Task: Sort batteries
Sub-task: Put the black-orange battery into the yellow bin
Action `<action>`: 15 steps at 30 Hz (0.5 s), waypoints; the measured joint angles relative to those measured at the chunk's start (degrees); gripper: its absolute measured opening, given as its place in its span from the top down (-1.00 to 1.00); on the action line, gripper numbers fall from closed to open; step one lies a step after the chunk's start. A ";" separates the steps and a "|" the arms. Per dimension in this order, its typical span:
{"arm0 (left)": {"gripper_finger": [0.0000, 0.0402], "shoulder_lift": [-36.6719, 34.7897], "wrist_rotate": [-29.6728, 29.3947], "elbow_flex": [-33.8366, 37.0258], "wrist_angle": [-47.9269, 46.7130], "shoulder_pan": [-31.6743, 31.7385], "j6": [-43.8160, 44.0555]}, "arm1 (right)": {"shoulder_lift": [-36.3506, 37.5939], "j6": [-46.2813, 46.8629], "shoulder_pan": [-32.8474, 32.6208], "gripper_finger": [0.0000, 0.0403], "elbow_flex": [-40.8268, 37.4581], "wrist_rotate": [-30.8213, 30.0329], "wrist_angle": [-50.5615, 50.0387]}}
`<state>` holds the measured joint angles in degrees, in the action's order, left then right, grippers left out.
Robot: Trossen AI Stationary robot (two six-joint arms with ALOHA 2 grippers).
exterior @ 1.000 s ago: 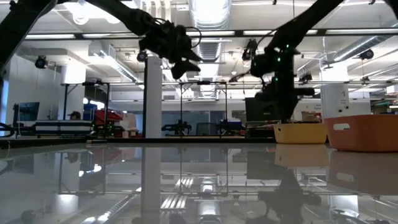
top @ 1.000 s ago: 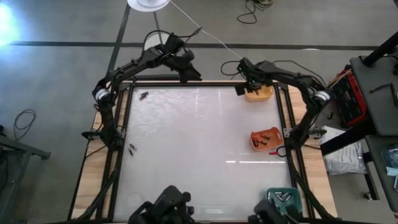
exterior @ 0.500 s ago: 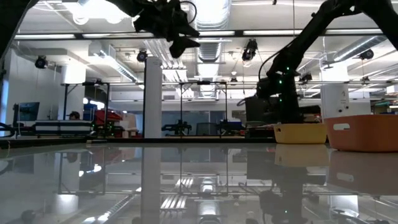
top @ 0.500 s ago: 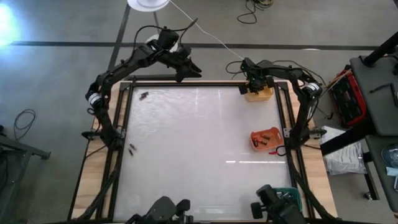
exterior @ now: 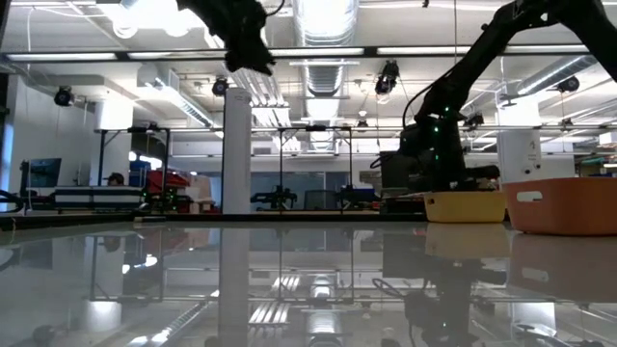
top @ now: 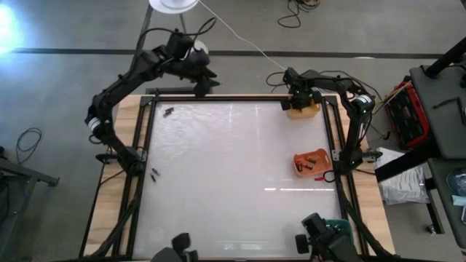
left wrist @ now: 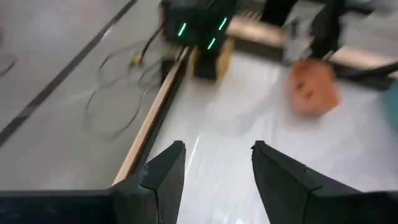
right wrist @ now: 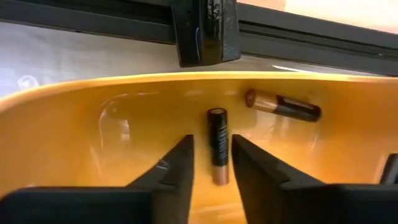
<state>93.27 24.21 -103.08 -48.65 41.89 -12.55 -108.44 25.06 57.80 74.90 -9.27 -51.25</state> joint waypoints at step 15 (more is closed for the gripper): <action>0.17 -1.54 -17.57 21.85 -9.80 12.35 14.38 | 22.93 -5.10 -5.60 -0.07 4.54 -2.50 -0.81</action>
<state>91.74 6.64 -81.23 -58.46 54.24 1.83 -85.51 19.96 52.20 79.44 -11.76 -52.07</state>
